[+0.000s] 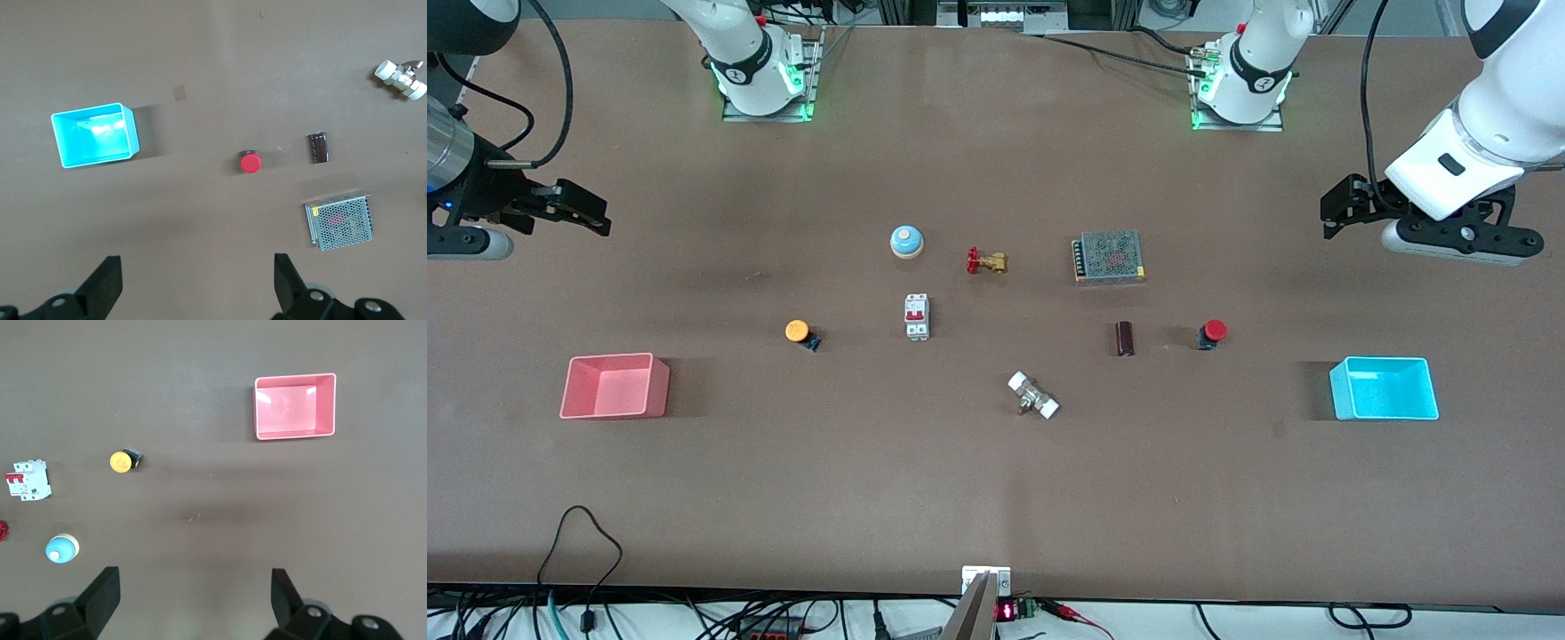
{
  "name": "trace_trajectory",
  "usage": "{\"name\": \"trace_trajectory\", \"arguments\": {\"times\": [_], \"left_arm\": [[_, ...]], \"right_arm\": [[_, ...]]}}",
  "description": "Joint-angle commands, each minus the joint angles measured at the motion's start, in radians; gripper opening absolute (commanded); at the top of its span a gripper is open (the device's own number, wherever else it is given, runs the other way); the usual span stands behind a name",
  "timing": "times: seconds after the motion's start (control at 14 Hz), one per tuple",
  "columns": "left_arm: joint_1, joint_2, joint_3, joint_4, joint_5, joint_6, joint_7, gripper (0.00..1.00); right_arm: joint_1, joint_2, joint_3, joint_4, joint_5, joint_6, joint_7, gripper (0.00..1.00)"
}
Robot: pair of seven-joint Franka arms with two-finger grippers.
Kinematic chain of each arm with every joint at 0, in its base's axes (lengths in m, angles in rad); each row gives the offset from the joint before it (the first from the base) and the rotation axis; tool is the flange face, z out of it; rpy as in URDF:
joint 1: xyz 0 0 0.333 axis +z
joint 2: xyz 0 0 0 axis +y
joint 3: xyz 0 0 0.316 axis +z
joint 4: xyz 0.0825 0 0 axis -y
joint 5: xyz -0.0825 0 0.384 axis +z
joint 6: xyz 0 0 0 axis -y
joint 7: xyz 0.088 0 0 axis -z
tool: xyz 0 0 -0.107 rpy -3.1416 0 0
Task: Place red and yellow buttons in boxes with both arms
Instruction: 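Move the right gripper toward the yellow button while the left gripper reaches the red button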
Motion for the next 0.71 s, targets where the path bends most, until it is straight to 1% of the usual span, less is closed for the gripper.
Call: {"name": "trace_trajectory", "arguments": {"times": [0.0,0.43,0.5,0.57,0.64], "left_arm": [[0.006,0.002,-0.006,0.019,-0.004,-0.020,0.011,1.00],[0.006,0.007,-0.004,0.022,-0.007,-0.019,0.011,1.00],[-0.002,0.010,-0.004,0.022,-0.006,-0.022,0.014,1.00],[-0.002,0.016,-0.004,0.019,-0.006,-0.022,0.016,1.00],[-0.004,0.040,-0.006,0.022,-0.012,-0.042,0.013,1.00]], "right_arm": [[0.003,0.007,-0.005,0.016,0.007,-0.006,0.007,1.00],[0.004,0.026,0.001,0.010,0.006,-0.012,-0.001,1.00],[0.009,0.054,0.001,0.007,0.006,-0.008,-0.001,1.00],[0.024,0.105,0.001,0.011,0.006,-0.005,-0.001,1.00],[0.036,0.128,0.001,0.008,0.009,0.006,0.001,1.00]]}}
